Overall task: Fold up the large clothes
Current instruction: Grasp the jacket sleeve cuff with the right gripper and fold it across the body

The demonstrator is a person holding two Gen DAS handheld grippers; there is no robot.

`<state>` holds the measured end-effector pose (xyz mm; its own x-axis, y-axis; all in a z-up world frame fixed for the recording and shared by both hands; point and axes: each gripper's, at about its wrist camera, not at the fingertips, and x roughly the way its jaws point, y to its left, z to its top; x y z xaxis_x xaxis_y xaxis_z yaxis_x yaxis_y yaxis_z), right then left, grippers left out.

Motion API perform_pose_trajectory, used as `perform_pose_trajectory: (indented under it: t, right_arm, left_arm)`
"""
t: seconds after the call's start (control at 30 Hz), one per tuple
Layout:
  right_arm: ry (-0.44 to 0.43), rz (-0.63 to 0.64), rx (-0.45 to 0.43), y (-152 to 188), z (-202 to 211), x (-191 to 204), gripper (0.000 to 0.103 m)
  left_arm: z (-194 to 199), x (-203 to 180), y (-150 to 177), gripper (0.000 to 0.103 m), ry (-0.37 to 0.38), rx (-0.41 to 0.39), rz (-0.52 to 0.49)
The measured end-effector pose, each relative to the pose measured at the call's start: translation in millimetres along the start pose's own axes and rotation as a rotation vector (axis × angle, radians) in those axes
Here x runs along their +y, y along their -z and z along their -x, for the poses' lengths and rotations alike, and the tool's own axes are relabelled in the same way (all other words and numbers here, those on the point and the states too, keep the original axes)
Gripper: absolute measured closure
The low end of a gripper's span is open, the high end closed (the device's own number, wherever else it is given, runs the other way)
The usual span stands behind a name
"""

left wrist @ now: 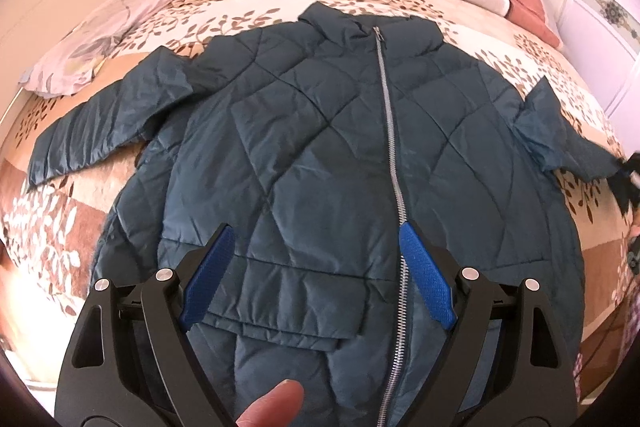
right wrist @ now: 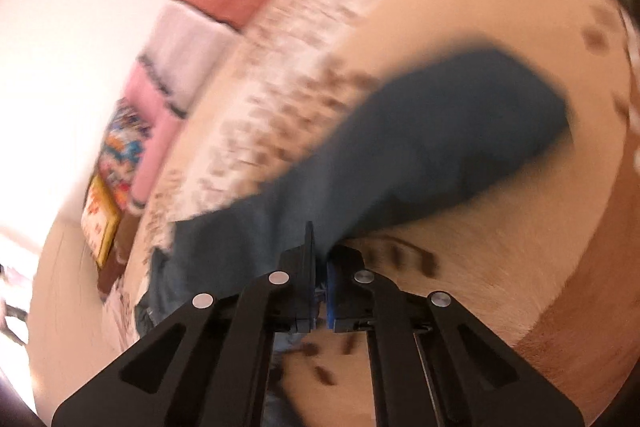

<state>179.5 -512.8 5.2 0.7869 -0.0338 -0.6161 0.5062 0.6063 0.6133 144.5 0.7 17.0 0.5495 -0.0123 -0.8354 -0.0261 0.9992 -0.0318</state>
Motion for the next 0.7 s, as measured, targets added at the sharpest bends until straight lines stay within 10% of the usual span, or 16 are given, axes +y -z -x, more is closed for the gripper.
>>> perform_pose_trajectory:
  t: [0.4, 0.7]
  right_arm:
    - [-0.381, 0.497, 0.112, 79, 31, 247, 0.098]
    - [-0.323, 0.654, 0.415, 231, -46, 295, 0.098]
  left_arm:
    - [18, 50, 0, 0.019, 0.016, -0.086, 0.092]
    - [20, 97, 6, 0.019, -0.004, -0.102, 0.166]
